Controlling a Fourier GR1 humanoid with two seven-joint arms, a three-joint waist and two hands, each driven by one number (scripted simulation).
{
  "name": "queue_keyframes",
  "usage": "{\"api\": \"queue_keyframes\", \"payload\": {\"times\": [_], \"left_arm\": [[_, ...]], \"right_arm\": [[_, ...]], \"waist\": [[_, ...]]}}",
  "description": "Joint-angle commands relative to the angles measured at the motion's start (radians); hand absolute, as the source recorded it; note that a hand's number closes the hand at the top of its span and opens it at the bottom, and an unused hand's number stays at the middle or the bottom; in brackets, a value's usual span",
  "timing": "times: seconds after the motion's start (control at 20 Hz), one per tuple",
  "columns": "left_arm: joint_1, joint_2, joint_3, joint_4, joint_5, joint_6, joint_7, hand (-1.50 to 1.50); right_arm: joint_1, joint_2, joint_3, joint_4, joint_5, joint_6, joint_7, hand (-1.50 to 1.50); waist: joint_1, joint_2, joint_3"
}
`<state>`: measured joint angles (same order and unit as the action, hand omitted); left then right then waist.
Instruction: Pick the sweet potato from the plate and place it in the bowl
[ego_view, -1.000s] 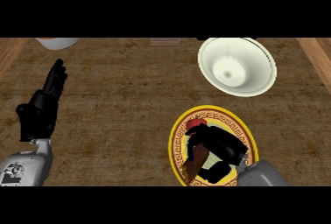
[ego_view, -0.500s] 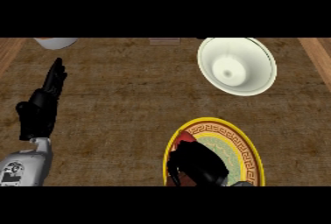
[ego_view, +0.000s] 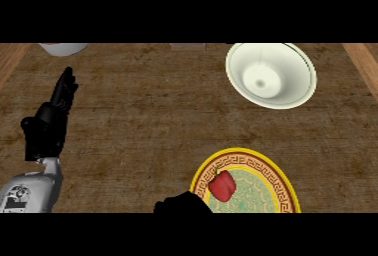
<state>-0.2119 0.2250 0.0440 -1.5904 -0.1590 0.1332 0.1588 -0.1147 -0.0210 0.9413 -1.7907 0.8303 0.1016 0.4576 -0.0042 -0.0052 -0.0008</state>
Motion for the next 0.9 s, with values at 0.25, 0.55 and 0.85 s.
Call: {"api": "queue_keyframes", "payload": {"times": [0.25,0.55,0.85], "left_arm": [[-0.017,0.028,0.035,0.024,0.028,-0.035,0.007,0.0],[0.014,-0.015,-0.012,-0.025,-0.016,-0.008,0.007,0.0],[0.015,-0.013,-0.002,-0.029,-0.036,-0.002,0.0,0.0]], "right_arm": [[-0.078,0.019,-0.063,-0.215,0.093,-0.151,0.245,1.5],[-0.172,0.017,-0.353,-0.224,-0.011,-0.08,0.208,1.5],[-0.213,-0.008,-0.561,-0.06,-0.091,-0.187,0.034,1.5]], "waist": [[-0.006,0.002,0.0],[0.005,0.005,0.001],[0.008,0.006,0.001]]}}
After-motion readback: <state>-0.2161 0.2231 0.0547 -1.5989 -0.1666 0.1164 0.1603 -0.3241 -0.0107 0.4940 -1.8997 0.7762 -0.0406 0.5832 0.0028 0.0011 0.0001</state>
